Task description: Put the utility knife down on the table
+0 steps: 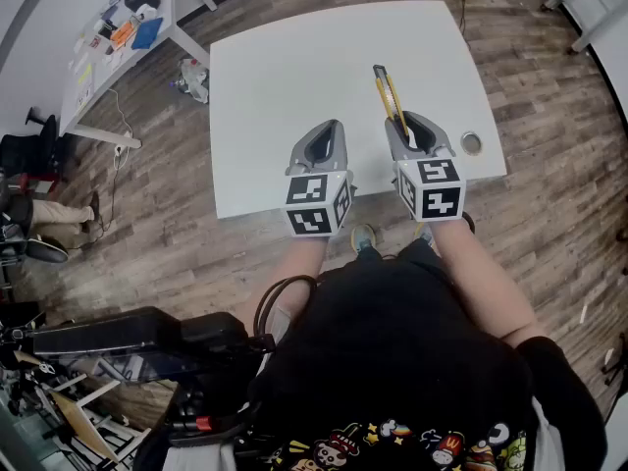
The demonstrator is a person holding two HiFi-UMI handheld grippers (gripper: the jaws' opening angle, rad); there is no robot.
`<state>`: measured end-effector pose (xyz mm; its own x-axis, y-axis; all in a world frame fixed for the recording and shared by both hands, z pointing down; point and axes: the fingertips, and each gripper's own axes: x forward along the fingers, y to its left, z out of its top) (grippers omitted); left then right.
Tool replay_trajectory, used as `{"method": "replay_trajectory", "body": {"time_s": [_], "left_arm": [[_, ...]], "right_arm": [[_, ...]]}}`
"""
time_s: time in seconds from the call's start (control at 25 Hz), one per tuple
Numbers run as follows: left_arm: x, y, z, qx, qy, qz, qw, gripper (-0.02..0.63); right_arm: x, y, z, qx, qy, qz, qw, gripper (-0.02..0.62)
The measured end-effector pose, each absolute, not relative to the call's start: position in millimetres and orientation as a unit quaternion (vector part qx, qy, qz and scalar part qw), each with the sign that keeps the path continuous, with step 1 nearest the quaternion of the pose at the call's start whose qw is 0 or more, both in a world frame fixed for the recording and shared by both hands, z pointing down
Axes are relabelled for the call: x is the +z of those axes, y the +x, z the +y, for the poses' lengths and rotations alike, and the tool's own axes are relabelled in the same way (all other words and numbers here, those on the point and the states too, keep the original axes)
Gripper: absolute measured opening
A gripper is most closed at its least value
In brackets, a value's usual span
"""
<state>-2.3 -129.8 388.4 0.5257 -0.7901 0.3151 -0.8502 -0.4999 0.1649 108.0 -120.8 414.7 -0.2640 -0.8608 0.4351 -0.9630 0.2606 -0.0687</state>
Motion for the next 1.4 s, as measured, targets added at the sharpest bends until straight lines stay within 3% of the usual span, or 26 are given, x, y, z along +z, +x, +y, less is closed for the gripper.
{"method": "replay_trajectory", "body": {"time_s": [0.56,1.4], "left_arm": [[400,-7,-135,0.104,0.857,-0.478,0.164,0.0],[466,-77,-156,0.122,0.806,-0.53,0.233,0.0]], "right_arm": [[432,103,-129,0.176,0.576,-0.781,0.164,0.141],[575,42,-218,0.233,0.494,-0.782,0.299,0.141]]}}
